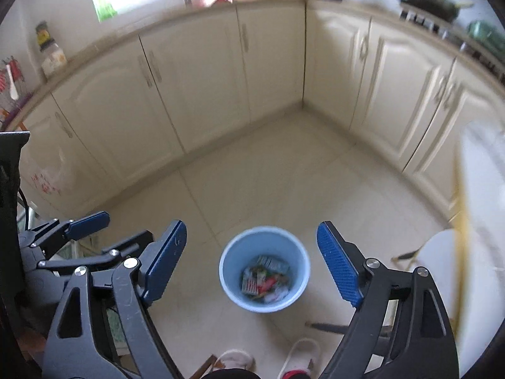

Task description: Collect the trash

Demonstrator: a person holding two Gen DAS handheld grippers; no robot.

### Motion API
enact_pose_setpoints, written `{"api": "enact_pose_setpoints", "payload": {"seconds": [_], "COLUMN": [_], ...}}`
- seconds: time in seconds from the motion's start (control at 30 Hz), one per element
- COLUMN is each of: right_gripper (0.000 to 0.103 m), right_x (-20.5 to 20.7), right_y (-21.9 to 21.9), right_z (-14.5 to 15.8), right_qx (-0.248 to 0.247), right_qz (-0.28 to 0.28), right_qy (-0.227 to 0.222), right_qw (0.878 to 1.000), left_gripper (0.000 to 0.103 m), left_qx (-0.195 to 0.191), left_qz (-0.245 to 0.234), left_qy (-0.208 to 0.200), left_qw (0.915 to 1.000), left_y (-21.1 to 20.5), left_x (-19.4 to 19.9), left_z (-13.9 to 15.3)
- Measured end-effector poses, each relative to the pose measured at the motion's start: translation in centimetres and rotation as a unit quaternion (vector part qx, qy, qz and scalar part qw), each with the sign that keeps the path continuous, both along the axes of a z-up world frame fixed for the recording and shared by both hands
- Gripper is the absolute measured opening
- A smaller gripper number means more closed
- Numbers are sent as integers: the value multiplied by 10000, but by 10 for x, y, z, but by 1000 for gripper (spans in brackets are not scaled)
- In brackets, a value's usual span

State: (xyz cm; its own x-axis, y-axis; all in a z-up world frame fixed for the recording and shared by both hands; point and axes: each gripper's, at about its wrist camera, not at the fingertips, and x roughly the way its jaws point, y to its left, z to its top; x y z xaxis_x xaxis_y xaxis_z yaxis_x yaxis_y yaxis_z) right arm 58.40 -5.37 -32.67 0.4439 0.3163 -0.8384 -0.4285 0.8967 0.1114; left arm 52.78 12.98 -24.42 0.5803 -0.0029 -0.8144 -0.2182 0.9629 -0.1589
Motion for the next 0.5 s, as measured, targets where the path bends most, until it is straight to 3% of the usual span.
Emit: {"api": "enact_pose_setpoints", "payload": {"seconds": [0.1, 0.33, 0.5], "right_gripper": [98, 103, 103], "right_x": [-26, -98, -152], "right_y": [-12, -47, -68], "right_z": [48, 146, 199], "right_qx": [55, -29, -171], "right_qz": [-128, -460, -802], "right_qy": [-510, -1694, -2439], "right_qw": [9986, 9845, 9663], "left_gripper": [77, 96, 100], "left_qx": [353, 655, 725], "left_qz": [151, 62, -121], "left_qy": [-624, -1877, -2462], "left_qw": [9973, 9800, 9664], "left_y": [-16, -79, -127], "left_x": [-28, -98, -158], "left_z": [39, 110, 131]}}
